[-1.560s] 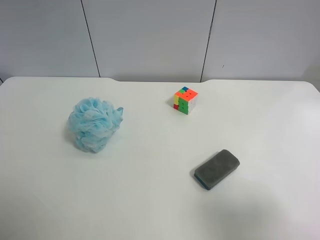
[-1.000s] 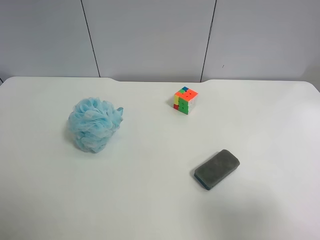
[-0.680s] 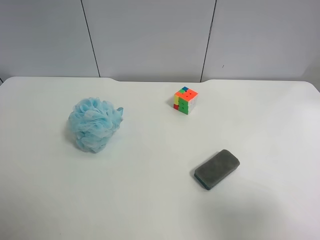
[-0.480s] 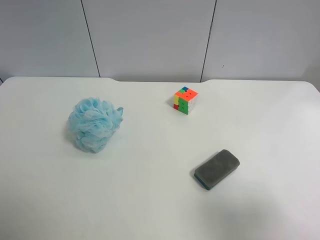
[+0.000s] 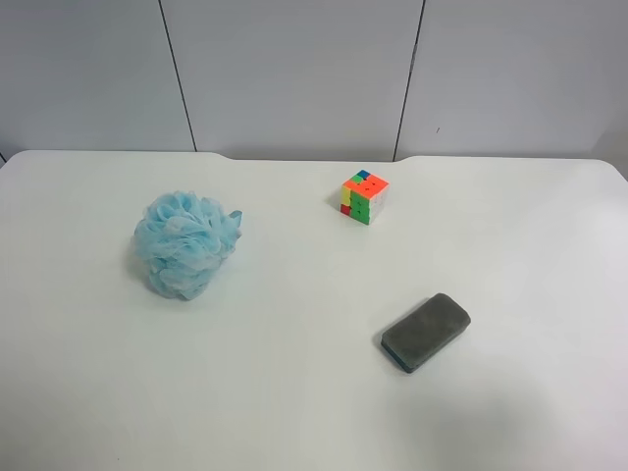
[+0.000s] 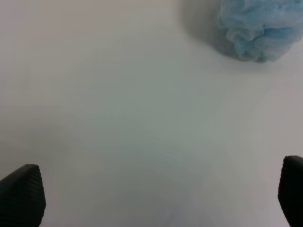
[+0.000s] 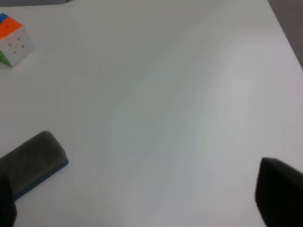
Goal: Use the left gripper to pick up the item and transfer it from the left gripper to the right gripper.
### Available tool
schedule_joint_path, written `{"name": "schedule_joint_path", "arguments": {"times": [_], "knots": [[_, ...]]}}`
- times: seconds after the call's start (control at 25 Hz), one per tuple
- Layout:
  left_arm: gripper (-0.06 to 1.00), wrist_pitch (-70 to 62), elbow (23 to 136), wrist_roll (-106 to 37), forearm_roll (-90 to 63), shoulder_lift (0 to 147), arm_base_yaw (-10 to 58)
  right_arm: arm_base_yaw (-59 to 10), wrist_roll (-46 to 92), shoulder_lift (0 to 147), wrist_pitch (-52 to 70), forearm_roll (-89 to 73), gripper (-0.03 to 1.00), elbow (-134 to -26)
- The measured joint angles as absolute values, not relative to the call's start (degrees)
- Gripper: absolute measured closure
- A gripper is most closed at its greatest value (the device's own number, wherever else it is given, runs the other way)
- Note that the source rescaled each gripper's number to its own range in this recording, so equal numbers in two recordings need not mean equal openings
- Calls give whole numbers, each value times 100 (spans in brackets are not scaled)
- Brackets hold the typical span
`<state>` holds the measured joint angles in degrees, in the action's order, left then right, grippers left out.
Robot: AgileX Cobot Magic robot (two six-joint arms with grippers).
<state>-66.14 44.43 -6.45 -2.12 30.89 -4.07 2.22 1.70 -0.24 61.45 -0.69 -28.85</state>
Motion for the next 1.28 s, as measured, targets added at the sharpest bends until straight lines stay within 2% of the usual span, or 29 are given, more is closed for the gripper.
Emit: {"name": "schedule_joint_path", "arguments": {"times": [0.4, 0.8, 1.04, 1.28], "knots": [[-5, -5991, 5362, -450, -61, 5872, 622, 222, 170, -24, 6145, -69, -3, -2885], [-5, -4907, 5985, -58, -61, 7923, 1744, 222, 170, -24, 6145, -69, -3, -2885], [-5, -4548, 6350, -38, -66, 8849, 2070, 222, 170, -24, 6145, -69, -3, -2885], [-5, -4044, 6368, -38, -66, 9510, 2089, 222, 170, -24, 6144, -69, -3, -2885]]}}
